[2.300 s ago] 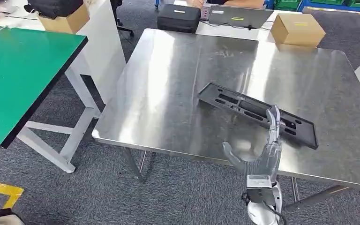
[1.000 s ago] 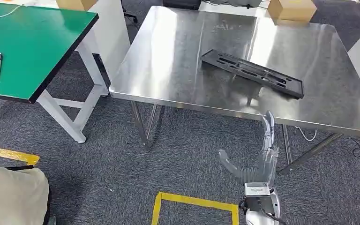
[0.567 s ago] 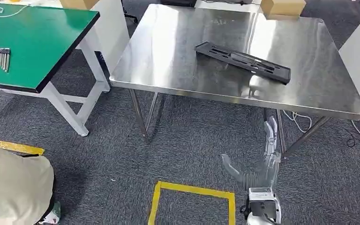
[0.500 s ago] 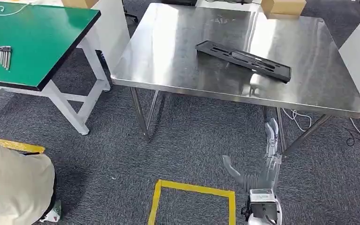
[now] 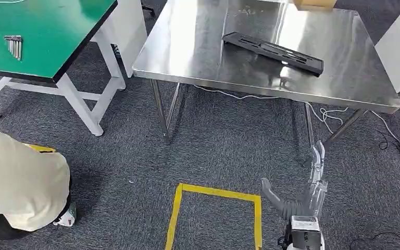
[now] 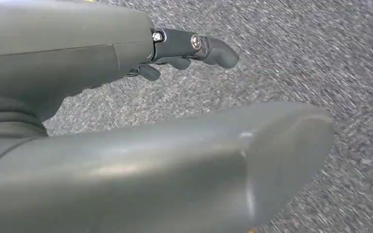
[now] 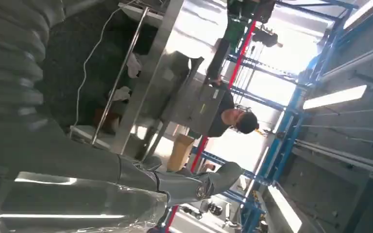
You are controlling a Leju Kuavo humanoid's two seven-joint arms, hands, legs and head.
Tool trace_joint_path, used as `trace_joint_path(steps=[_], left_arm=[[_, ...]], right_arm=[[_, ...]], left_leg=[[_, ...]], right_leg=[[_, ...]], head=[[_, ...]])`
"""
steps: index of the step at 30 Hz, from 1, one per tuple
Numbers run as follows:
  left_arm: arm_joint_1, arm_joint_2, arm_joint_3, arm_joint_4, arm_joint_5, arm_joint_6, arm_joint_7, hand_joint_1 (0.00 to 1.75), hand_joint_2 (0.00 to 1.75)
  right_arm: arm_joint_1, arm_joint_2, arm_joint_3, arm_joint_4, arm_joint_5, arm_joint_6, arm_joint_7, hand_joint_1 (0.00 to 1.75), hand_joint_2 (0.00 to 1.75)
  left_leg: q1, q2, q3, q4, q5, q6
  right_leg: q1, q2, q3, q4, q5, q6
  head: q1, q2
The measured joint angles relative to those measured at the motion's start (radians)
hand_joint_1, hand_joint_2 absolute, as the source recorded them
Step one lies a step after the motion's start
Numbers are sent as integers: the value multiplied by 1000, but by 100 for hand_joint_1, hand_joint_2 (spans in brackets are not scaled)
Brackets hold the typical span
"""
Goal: Take the parts from the cabinet and place them on the table.
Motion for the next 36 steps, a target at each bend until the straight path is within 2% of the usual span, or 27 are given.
trace_joint_path(steps=[1,4,5,6,7,9,10,11,12,14,16,17,19,20,21,22,23,25,26,28,29,30,31,32,34,35,36], left_arm=[[1,0,-2,0,0,-1,0,0,0],[6,0,-10,0,-5,-5,-3,0,0],[11,3,-12,0,-9,-6,-5,0,0],[15,3,-15,0,-13,-6,-6,0,0],[15,3,-18,0,-15,-6,-8,0,0],[17,3,-20,0,-20,-6,-8,0,0],[17,3,-22,0,-21,-8,-8,0,0],[17,4,-23,0,-21,-10,-8,0,0],[17,5,-23,0,-21,-10,-9,0,0],[17,6,-24,0,-22,-11,-9,0,0],[16,14,-25,0,-24,-11,-11,0,0],[16,14,-25,0,-24,-11,-12,0,0],[17,16,-25,0,-34,-12,-12,0,0],[16,15,-26,1,-35,-13,-11,0,0],[14,15,-27,1,-42,-16,-7,0,0],[12,15,-31,1,-45,-16,-5,0,0],[10,15,-38,1,-50,-18,1,0,0],[9,15,-44,2,-55,-19,6,0,0],[9,15,-46,3,-56,-19,11,0,0],[9,14,-50,8,-60,-17,16,0,0],[9,14,-50,9,-61,-15,18,0,0],[9,14,-50,9,-63,-14,18,0,0],[9,19,-50,8,-63,-14,19,0,0],[10,18,-51,9,-63,-14,19,0,0],[11,18,-52,9,-63,-11,19,0,0],[13,18,-53,9,-63,-8,20,0,0],[16,18,-53,10,-63,-2,22,0,0]], right_arm=[[-1,0,0,-1,0,-1,0,0,175],[12,-2,-7,-2,-1,-8,-3,0,175],[17,-2,-10,-1,-2,-13,-3,0,175],[22,-2,-12,-2,-5,-20,-3,0,175],[28,-2,-15,-3,-9,-24,-3,0,0],[40,-2,-22,-5,-16,-31,-3,0,0],[46,-3,-29,-5,-14,-38,1,0,0],[51,-2,-33,-5,-6,-44,16,0,0],[55,-2,-38,-5,8,-53,35,0,0],[60,-2,-53,-2,36,-71,64,0,0],[59,-1,-69,7,72,-80,106,0,0],[55,-2,-78,19,87,-76,132,0,0],[44,-2,-100,72,176,-70,223,0,0],[29,-2,-114,110,242,-80,270,0,0],[1,-6,-139,189,310,-90,322,0,0],[-23,-8,-155,241,329,-90,344,0,0],[-70,-12,-188,356,331,-88,353,0,0],[-150,-27,-248,594,292,-79,315,0,0],[-181,-33,-277,698,273,-75,300,0,0],[-228,-43,-325,887,248,-66,282,0,0],[-249,-45,-345,971,230,-54,276,0,0],[-267,-45,-362,1035,219,-49,268,0,0],[-284,-41,-374,1095,213,-47,264,0,0],[-291,-42,-383,1135,211,-46,261,0,0],[-304,-41,-399,1213,203,-36,261,0,0],[-310,-39,-409,1249,193,-24,265,0,0],[-314,-38,-420,1277,185,-17,268,0,0]], left_leg=[[-7,1,-11,3,9,-6],[-5,-1,-10,-10,46,-17],[-1,-2,-19,-8,48,-21],[1,-2,-29,19,-7,-28],[3,-2,-41,78,-76,-33],[5,-2,-72,240,-187,-42],[5,-2,-82,312,-212,-44],[5,-1,-72,334,-205,-43],[5,-1,-41,313,-180,-38],[-1,-4,80,162,-128,-13],[-9,-3,173,17,-170,20],[-12,-2,176,0,-170,20],[-24,-2,171,-5,-151,31],[-23,1,172,-37,-123,45],[-11,11,180,-65,-100,39],[-11,11,172,-74,-89,46],[-8,12,151,-76,-70,45],[-5,12,113,-74,-42,29],[-2,12,95,-74,-29,23],[10,12,60,-67,-6,5],[19,12,35,-54,4,-8],[24,12,13,-35,11,-18],[19,11,-11,-15,16,-29],[16,11,-17,-3,21,-35],[20,9,-18,-1,38,-36],[26,9,-18,-5,49,-38],[33,9,-24,6,27,-41]], right_leg=[[9,3,61,-98,-24,-8],[15,9,22,-77,-9,-28],[-5,4,15,-80,4,-44],[-4,4,4,-78,15,-57],[-1,1,1,-78,25,-72],[6,-2,-18,-74,43,-76],[10,-3,-35,-68,53,-77],[13,-3,-52,-63,61,-76],[16,-3,-67,-58,68,-76],[25,0,-89,-50,79,-74],[31,-1,-100,-48,94,-64],[19,-3,-103,-48,100,-56],[11,-3,-105,-57,119,-38],[24,-3,-105,-68,128,-33],[22,-2,-113,-59,111,-35],[23,1,-129,-38,80,-38],[16,3,-159,37,17,-39],[-1,3,-202,186,-53,-27],[-9,3,-205,230,-47,-11],[-26,3,-164,207,23,32],[-35,3,-110,138,62,54],[-44,3,-50,50,62,64],[-28,6,12,-40,-3,60],[-14,10,-4,-48,-14,28],[-28,9,-15,-32,-12,17],[-26,6,-22,-24,-7,3],[-26,2,-32,-23,3,-15]], head=[[3,0],[-5,0],[-5,0],[-8,0],[-9,0],[-9,0],[-8,0],[-10,0],[-9,0],[-10,0],[-3,0],[-5,0],[-8,0],[-5,0],[-5,0],[-3,0],[0,0],[1,0],[1,0],[1,0],[1,0],[2,0],[11,0],[5,0],[-2,0],[-3,0],[-5,0]])
